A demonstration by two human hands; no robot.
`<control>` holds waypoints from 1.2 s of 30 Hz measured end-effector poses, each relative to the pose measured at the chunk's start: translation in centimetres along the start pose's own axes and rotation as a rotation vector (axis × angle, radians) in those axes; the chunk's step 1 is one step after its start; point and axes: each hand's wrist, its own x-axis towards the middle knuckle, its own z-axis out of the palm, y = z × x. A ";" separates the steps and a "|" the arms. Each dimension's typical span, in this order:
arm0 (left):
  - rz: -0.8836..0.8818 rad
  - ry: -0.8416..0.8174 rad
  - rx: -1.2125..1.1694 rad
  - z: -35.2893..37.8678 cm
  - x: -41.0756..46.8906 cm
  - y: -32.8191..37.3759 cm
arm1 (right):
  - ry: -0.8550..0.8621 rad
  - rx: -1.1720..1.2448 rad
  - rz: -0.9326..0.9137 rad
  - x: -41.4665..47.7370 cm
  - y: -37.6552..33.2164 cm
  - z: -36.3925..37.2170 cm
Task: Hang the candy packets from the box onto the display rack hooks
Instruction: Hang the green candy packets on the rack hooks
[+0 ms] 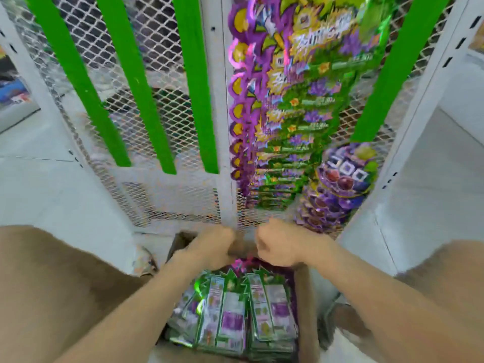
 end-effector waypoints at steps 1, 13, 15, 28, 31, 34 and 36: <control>-0.033 -0.105 -0.019 2.4 -0.1 -0.4 | -0.032 -0.018 0.003 0.2 0.0 0.7; -0.567 -0.241 -0.060 13.2 0.3 -3.0 | -0.196 -0.005 -0.014 2.7 -0.2 3.7; -0.541 -0.184 -0.207 12.1 0.7 -3.7 | -0.207 0.091 0.034 3.0 -0.3 4.0; -0.096 -0.009 -0.992 -2.9 -2.7 4.8 | 0.180 1.501 0.481 1.5 -1.8 2.7; -0.033 0.134 -0.826 -4.6 -3.0 3.8 | 0.273 1.178 0.354 -0.1 -0.4 1.6; -0.023 0.524 -0.576 -6.4 -2.7 3.7 | 0.340 0.808 0.263 -2.2 0.0 -1.0; 0.026 0.647 -0.401 -8.2 -2.9 4.6 | 0.414 0.638 0.199 -3.3 0.0 -2.8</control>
